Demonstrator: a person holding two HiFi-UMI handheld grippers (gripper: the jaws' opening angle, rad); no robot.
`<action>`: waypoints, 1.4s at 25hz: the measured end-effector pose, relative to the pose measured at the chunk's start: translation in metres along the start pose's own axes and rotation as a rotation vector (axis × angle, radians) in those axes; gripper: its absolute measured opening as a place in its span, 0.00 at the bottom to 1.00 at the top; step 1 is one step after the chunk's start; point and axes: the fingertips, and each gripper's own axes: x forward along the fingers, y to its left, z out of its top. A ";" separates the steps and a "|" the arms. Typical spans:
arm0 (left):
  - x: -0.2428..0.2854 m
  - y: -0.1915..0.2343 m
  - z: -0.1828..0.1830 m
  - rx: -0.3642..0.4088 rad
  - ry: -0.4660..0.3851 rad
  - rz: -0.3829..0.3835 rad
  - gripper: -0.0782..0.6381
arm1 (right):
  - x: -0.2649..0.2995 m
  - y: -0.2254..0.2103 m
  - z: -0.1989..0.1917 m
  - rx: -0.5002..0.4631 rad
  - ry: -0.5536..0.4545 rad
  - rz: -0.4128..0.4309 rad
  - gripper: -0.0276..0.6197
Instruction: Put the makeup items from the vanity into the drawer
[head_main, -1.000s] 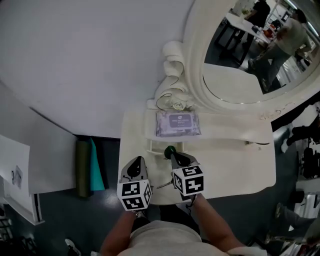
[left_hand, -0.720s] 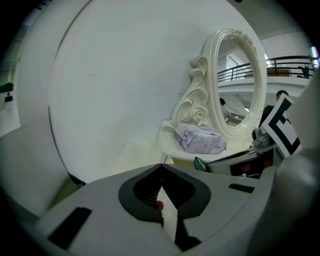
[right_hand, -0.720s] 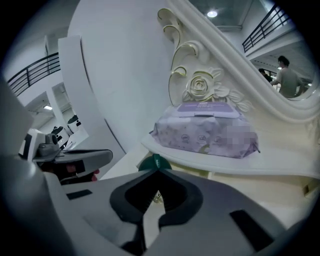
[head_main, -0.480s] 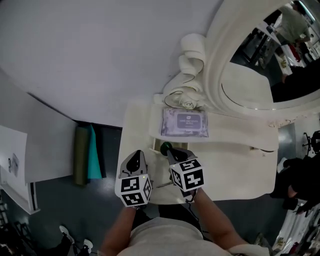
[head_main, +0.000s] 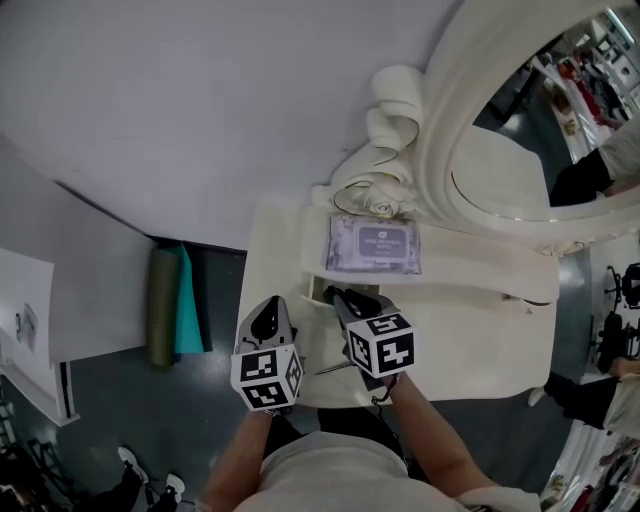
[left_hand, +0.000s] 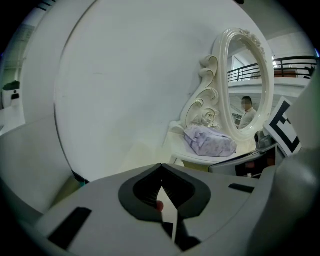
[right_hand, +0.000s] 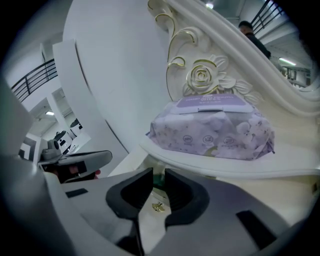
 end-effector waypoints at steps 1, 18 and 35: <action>0.000 0.001 0.000 0.000 0.000 0.002 0.12 | -0.001 -0.001 0.001 0.003 -0.005 -0.004 0.17; -0.014 0.000 0.003 0.026 -0.019 -0.018 0.12 | -0.021 -0.005 0.006 0.046 -0.098 -0.069 0.21; -0.061 -0.007 0.028 0.089 -0.116 -0.097 0.12 | -0.082 0.012 0.006 0.081 -0.242 -0.199 0.14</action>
